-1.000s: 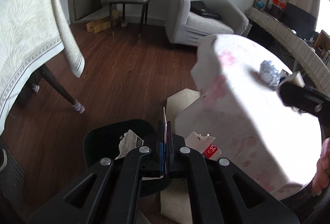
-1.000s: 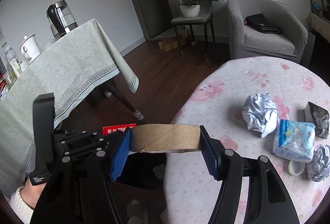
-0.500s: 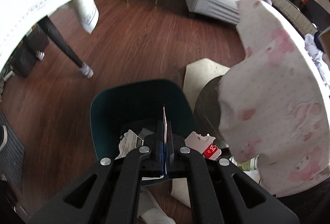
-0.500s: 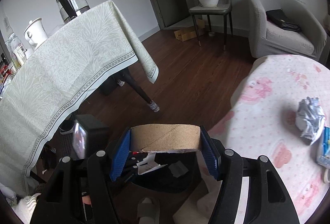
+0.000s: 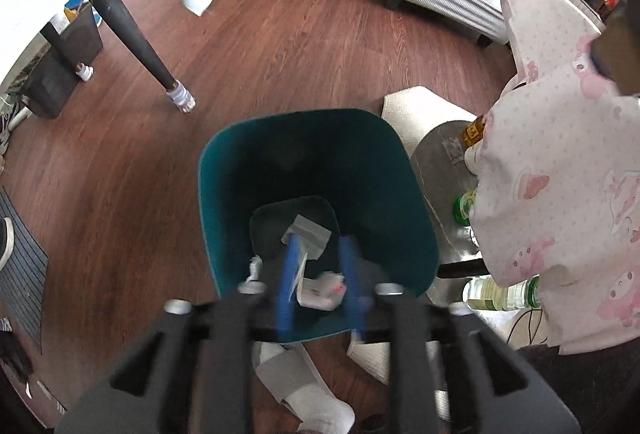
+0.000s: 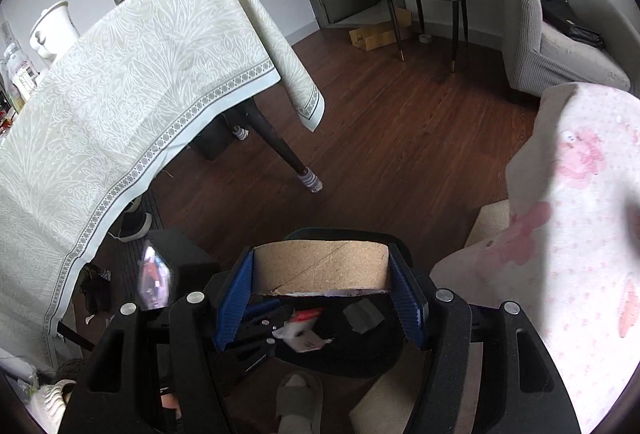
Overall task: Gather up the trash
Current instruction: 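Carry the white packaging over the green bin and open the left gripper, then lower the brown tape roll into the green bin and open the right gripper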
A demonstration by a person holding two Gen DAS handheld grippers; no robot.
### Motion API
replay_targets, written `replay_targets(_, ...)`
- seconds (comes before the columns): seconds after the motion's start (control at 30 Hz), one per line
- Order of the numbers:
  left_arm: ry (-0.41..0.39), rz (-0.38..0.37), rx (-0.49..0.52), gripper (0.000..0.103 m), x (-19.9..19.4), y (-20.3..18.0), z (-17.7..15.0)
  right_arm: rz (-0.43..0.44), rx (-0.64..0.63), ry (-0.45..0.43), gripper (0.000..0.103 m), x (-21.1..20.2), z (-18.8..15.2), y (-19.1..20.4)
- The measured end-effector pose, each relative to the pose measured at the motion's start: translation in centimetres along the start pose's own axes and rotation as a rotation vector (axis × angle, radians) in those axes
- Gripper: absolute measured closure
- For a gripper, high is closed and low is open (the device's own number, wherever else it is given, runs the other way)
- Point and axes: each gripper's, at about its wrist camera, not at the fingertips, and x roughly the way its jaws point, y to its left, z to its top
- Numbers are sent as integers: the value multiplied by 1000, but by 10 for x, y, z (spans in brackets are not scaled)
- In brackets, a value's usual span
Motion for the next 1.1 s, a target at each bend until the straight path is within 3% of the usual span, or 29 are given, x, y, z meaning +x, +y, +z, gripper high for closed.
replay_targets(0.13, -46, -14, 0, 55, -14, 9, 3, -10, -8, 28, 38, 19, -1, 5)
replay_targets(0.33, -157, -39, -35, 34, -60, 21, 5, -30, -2, 100, 38, 58, -10, 1)
replay_targets(0.57, -295, -18, -78, 24, -113, 31, 0, -48, -2, 180, 38, 104, -20, 0)
replay_targets(0.8, -382, -1, -52, 23, -144, 25, -3, -95, -33, 297, 38, 150, -42, 3)
replay_targets(0.97, -452, -18, -92, 24, -169, 24, -6, -118, -91, 365, 37, 176, -55, 11)
replay_targets(1.1, -489, 7, -90, 31, -183, 17, -8, -127, -155, 411, 37, 189, -62, 15)
